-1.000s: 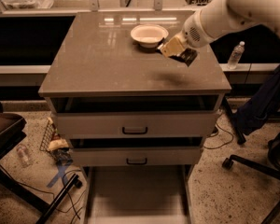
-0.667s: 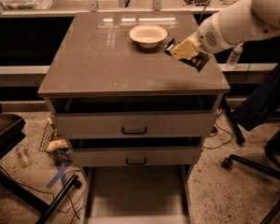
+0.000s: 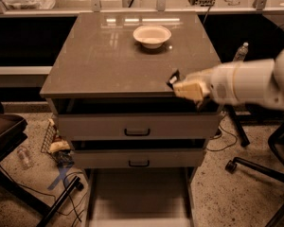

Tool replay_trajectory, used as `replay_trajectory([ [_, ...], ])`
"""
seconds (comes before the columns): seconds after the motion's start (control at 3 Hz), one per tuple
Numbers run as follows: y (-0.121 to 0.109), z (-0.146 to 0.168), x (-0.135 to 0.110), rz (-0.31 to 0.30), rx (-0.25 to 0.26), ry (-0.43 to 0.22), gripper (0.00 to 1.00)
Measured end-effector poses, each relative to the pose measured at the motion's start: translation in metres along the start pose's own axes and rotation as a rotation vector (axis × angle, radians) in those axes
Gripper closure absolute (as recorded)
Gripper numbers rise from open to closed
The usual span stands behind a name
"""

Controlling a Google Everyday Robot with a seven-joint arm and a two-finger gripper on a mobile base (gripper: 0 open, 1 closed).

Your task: Place rxbar chocolate into bottom drawer

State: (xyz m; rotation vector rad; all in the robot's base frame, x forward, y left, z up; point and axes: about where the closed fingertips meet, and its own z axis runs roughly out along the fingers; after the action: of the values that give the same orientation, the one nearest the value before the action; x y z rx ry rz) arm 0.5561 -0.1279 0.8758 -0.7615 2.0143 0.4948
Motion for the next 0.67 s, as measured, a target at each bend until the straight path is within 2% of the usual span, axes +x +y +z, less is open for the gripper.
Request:
replay_trajectory([
  [0.33,0.014,-0.015,0.063,0.042,-0.014,-0.025,1.0],
  [0.67,0.006,-0.052,0.121,0.064,0.025,-0.034,1.0],
])
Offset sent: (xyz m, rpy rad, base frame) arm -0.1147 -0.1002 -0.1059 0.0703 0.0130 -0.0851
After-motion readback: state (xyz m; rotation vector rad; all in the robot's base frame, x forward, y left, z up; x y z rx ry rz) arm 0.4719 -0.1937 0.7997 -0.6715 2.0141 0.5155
